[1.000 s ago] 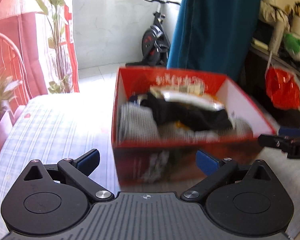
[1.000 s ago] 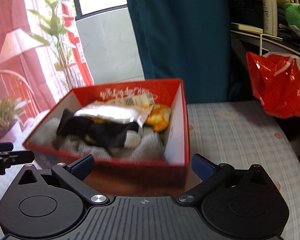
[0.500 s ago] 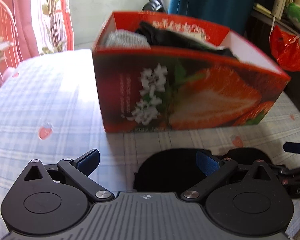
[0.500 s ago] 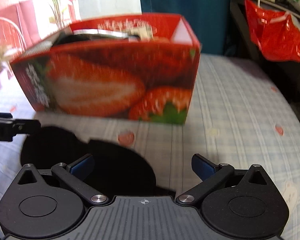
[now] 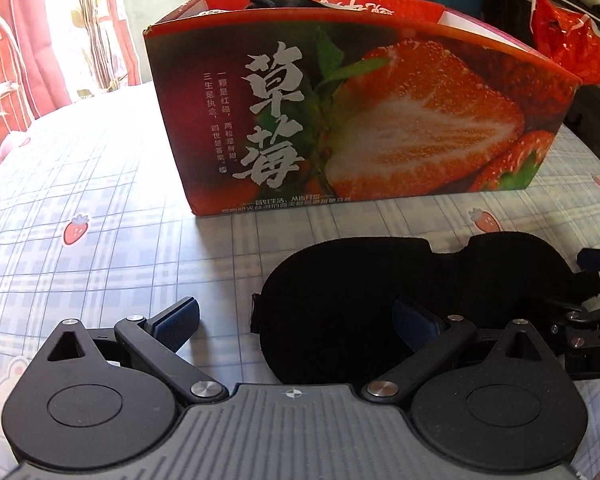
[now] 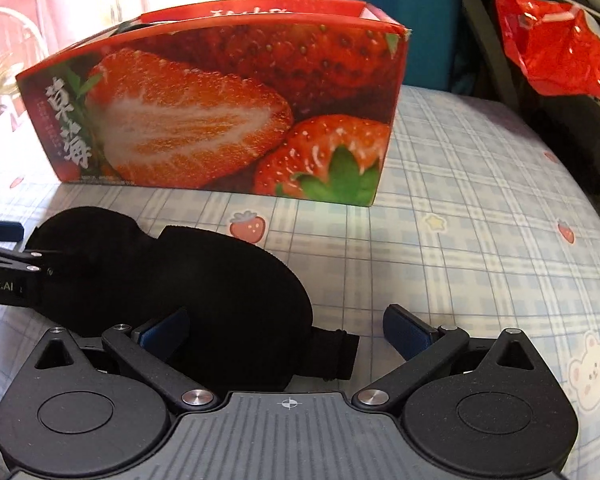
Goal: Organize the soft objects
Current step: 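Move both grippers back to the black eye mask on the table, then close the left gripper on the eye mask while the right gripper grips its strap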
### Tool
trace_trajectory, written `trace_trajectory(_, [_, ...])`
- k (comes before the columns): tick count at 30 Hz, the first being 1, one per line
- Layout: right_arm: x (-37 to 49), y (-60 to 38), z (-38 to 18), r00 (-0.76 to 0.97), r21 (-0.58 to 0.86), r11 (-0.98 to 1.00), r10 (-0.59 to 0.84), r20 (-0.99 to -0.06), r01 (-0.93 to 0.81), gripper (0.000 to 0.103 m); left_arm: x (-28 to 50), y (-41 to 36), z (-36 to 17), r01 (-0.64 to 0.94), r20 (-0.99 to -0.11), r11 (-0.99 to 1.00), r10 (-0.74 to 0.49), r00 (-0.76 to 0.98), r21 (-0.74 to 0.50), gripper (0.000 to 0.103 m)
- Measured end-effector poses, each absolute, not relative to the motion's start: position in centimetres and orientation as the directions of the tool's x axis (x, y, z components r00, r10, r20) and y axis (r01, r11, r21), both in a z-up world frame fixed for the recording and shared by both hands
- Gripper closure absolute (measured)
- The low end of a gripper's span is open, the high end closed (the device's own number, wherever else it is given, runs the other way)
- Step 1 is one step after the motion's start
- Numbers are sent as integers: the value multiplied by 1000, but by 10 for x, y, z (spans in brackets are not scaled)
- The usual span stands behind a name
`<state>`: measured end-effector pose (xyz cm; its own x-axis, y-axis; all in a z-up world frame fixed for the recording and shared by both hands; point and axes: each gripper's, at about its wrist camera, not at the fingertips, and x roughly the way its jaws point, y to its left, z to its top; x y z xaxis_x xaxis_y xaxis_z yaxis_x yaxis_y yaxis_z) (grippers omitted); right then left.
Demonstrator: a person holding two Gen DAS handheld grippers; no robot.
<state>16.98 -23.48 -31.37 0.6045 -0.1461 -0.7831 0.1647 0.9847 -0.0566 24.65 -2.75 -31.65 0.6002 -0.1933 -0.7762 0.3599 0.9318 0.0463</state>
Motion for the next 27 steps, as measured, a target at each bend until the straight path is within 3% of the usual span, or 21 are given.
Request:
trace_trajectory(18, [150,-238,-319,723,-57,990,-131,-678,127,0,206,-27,-319,272,-753,961,-147,641,44,0])
trace_trajectory(27, [149,-238,-318,730,-58,990,-132,-671,126,0,202,-25,-322,263,-743,964,-147,653,40,0])
